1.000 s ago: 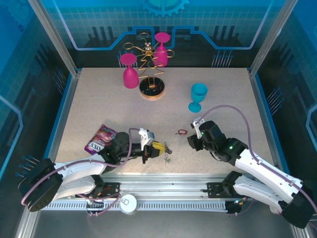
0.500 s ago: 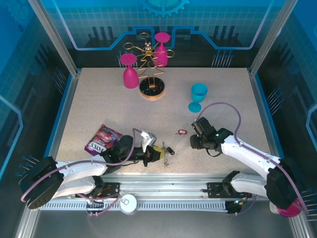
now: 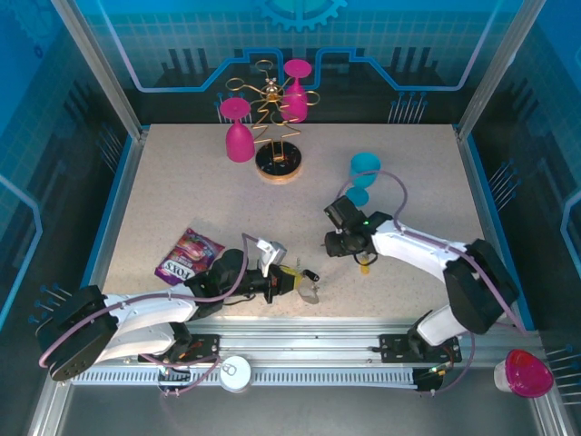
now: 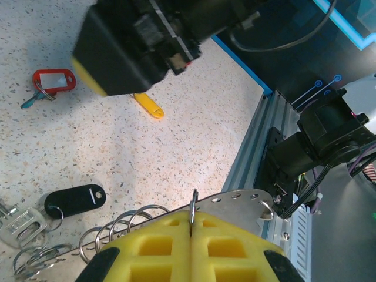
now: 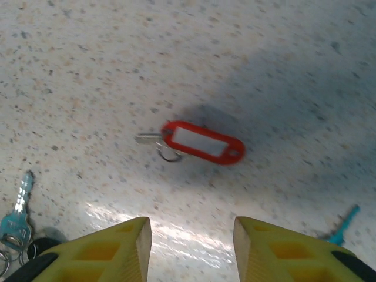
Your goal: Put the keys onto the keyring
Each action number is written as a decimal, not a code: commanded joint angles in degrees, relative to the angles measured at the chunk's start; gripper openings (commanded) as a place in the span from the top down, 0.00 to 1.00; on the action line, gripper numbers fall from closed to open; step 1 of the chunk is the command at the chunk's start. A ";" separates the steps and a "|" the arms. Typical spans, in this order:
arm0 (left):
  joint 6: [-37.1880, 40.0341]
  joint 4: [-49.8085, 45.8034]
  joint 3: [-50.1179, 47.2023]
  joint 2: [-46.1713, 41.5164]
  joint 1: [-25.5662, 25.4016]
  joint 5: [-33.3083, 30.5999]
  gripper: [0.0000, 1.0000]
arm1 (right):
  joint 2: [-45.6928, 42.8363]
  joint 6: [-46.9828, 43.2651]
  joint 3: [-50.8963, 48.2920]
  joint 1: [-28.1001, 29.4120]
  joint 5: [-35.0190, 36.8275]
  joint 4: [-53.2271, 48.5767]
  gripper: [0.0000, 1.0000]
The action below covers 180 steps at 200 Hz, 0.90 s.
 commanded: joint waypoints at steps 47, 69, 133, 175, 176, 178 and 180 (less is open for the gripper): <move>0.51 -1.72 -2.72 -2.39 -1.13 1.02 1.00 | 12.01 -2.17 8.55 4.63 9.34 -3.48 0.61; 0.99 -1.72 -2.72 -2.78 -1.22 1.41 1.00 | 13.98 -1.96 9.41 4.82 10.22 -3.31 0.63; 1.52 -2.77 -2.95 -4.47 -1.39 1.73 1.00 | 17.97 -2.09 11.24 5.14 13.52 -4.10 0.73; 8.21 -11.36 -1.93 -10.58 -1.31 -6.54 1.00 | 17.97 -2.59 11.35 5.25 14.79 -4.55 0.89; 8.61 -11.67 -1.91 -10.85 -1.31 -6.85 1.00 | 17.85 -2.61 11.34 5.28 14.87 -4.55 0.90; 9.23 -12.43 -1.69 -11.40 -1.31 -7.69 1.00 | 17.65 -2.62 11.33 5.26 14.93 -4.54 0.91; 9.92 -13.08 -1.51 -11.87 -1.31 -8.27 1.00 | 17.57 -2.76 11.28 5.25 14.95 -4.54 0.92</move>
